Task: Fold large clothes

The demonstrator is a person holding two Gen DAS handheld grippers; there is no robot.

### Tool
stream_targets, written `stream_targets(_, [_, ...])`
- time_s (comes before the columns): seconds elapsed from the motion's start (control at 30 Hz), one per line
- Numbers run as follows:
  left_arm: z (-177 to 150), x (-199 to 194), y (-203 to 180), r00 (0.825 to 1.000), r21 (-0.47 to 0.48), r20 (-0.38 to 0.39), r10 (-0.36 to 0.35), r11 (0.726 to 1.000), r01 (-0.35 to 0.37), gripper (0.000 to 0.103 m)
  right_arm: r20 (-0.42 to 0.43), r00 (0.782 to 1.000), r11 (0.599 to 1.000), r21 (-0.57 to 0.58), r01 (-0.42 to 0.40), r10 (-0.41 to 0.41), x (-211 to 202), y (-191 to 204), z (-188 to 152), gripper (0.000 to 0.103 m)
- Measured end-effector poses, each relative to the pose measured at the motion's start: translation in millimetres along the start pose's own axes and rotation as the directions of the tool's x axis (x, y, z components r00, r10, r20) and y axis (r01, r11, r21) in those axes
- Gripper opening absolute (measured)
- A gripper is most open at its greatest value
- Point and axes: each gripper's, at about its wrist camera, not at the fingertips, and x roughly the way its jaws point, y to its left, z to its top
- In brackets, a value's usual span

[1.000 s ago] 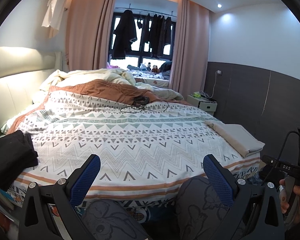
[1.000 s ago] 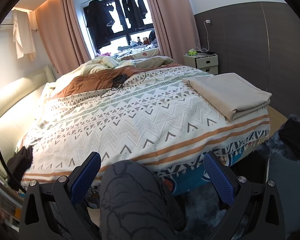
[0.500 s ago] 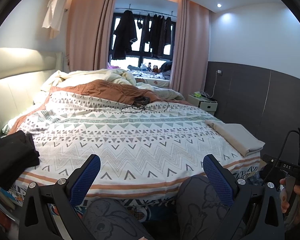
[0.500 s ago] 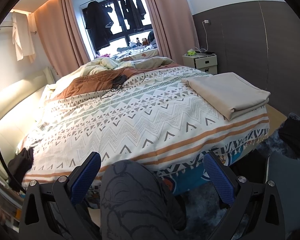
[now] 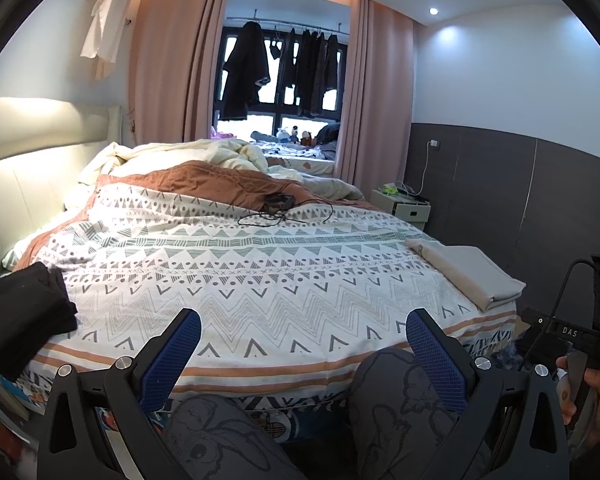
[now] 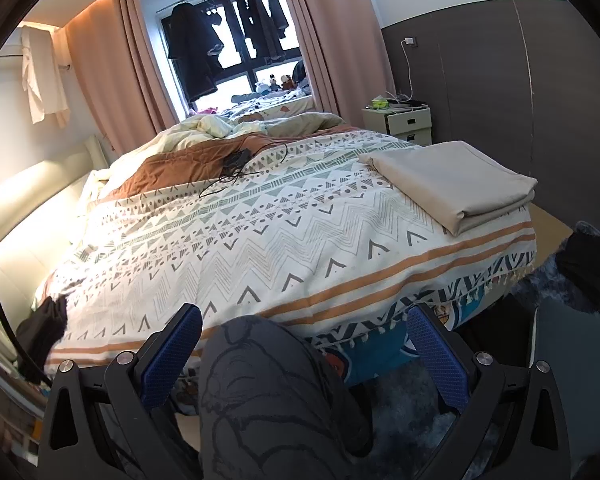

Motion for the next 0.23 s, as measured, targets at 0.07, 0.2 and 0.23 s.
stream_targets(0.07, [-0.1,-0.2,-0.6,1.0,0.001,-0.001,-0.001,1.0,0.001,0.103,0.005,1.0,1.0,0.001,0.002,-0.002,-2.3,1.1,-1.0,0.103])
stream_targets(0.2, [-0.3,-1.1,-0.8,1.0,0.0,0.001,-0.001,1.0,0.001,0.103,0.006,1.0,1.0,0.004,0.005,-0.005,-3.7,0.9,-1.6,0.103])
stream_targets(0.23, [-0.7,-1.5,-0.7,1.0,0.0,0.001,-0.001,1.0,0.001,0.103,0.006,1.0,1.0,0.006,0.006,-0.006,-4.3,0.8,-2.0,0.103])
